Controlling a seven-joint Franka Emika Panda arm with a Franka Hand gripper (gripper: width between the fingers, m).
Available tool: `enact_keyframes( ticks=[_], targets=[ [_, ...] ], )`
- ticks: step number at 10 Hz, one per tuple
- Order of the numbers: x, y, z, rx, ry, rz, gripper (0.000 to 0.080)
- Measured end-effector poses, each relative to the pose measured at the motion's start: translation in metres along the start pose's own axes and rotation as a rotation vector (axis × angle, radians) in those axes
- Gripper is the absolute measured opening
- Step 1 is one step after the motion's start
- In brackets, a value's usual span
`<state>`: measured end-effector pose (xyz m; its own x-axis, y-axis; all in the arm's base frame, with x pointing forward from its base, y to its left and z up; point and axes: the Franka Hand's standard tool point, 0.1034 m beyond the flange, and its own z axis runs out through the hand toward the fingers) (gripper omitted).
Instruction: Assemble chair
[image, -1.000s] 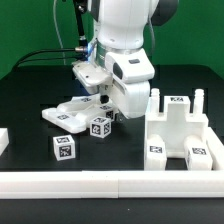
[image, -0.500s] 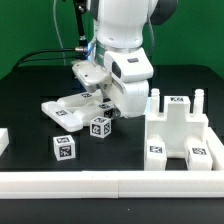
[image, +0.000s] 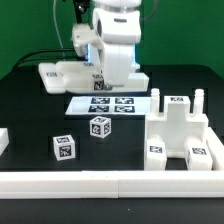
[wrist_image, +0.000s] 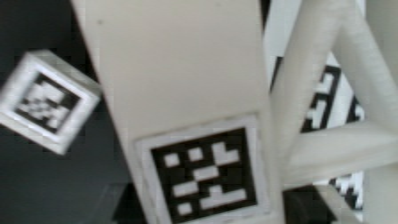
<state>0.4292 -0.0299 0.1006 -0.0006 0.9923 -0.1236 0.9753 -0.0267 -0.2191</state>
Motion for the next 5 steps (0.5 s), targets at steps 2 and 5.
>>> enact_keyframes(
  ticks=[2, 5],
  targets=[
    [-0.0018, 0.0073, -0.0181, -0.037, 0.005, 0.127, 0.0316],
    [-0.0012, 0.006, -0.0135, -0.026, 0.008, 0.37, 0.0316]
  ],
)
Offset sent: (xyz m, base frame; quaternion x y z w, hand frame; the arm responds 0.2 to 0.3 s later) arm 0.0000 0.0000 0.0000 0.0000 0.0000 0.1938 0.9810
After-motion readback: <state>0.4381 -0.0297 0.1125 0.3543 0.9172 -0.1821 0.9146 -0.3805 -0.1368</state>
